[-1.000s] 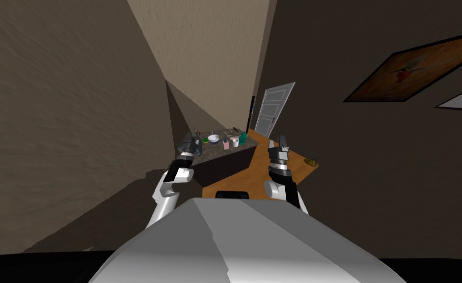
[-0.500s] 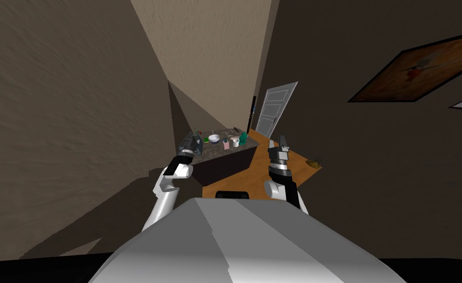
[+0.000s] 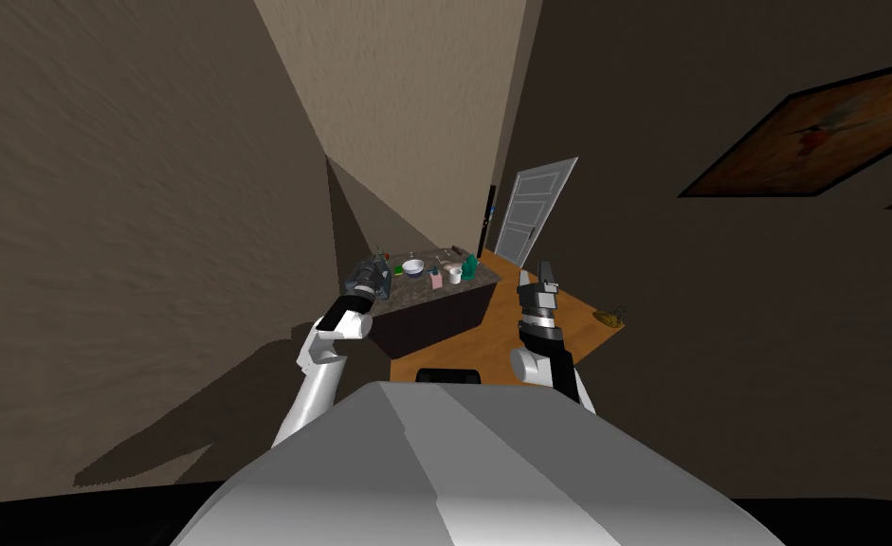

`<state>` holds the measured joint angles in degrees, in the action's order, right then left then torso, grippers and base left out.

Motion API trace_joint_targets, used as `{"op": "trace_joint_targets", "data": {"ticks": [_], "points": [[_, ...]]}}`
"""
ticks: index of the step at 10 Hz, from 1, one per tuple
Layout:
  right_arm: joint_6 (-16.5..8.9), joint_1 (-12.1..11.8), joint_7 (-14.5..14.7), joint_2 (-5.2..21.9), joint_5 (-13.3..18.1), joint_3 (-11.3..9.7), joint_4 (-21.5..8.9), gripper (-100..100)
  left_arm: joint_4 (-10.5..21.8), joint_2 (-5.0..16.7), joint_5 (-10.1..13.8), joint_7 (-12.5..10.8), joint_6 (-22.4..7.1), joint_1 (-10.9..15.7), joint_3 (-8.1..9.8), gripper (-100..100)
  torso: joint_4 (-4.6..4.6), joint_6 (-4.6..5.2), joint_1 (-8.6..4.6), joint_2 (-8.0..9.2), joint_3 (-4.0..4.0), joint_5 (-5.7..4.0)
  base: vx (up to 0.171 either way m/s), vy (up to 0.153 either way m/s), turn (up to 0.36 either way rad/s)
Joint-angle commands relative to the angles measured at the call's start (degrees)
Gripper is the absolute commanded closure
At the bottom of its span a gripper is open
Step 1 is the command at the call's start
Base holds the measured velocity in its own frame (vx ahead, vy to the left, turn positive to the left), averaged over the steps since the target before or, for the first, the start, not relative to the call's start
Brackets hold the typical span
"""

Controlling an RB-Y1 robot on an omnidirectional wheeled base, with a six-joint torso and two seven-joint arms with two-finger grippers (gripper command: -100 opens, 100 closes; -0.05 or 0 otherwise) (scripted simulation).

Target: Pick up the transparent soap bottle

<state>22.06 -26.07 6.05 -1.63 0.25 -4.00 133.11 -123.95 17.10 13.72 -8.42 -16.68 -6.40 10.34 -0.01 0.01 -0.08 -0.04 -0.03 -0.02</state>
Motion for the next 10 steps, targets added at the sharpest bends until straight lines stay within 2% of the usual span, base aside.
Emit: {"op": "trace_joint_targets", "data": {"ticks": [1,3,4,6,7,9,10], "points": [[0.00,0.00,0.00,0.00,0.00,0.00,0.00,0,0.58,0.89,1.30,0.15,-2.86,2.01,0.56,-100,0.00,0.00,0.00,0.00,0.00,0.00,0.012,-0.034,0.063],[0.00,0.00,0.00,0.00,0.00,0.00,0.00,0,0.58,0.89,1.30,0.15,-5.46,2.01,0.56,-100,0.00,0.00,-0.06,-0.02,-0.01,-0.01,0.008,-0.028,0.015],[0.00,0.00,0.00,0.00,0.00,0.00,0.00,0,1.16,1.72,2.51,0.33,-7.40,3.91,1.10,-100,0.00,0.00,-0.01,0.00,0.00,0.00,0.013,-0.033,0.063],[0.00,0.00,0.00,0.00,0.00,0.00,0.00,0,1.16,1.72,2.51,0.33,-10.15,3.91,1.10,-100,-0.01,0.00,-0.08,-0.04,-0.02,-0.02,0.013,-0.033,0.012],[0.00,0.00,0.00,0.00,0.00,0.00,0.00,0,1.75,2.52,3.66,0.56,-12.25,5.79,1.63,-100,-0.01,0.00,-0.03,-0.02,-0.01,-0.01,0.017,-0.036,0.052],[0.00,0.00,0.00,0.00,0.00,0.00,0.00,0,1.75,2.52,3.66,0.56,-14.89,5.79,1.63,-100,-0.01,0.00,-0.08,-0.05,-0.03,-0.02,0.016,-0.032,0.016],[0.00,0.00,0.00,0.00,0.00,0.00,0.00,0,2.35,3.30,4.75,0.82,-17.03,7.63,2.15,-100,-0.01,0.00,-0.02,-0.02,-0.01,-0.01,0.022,-0.039,0.051]]}}
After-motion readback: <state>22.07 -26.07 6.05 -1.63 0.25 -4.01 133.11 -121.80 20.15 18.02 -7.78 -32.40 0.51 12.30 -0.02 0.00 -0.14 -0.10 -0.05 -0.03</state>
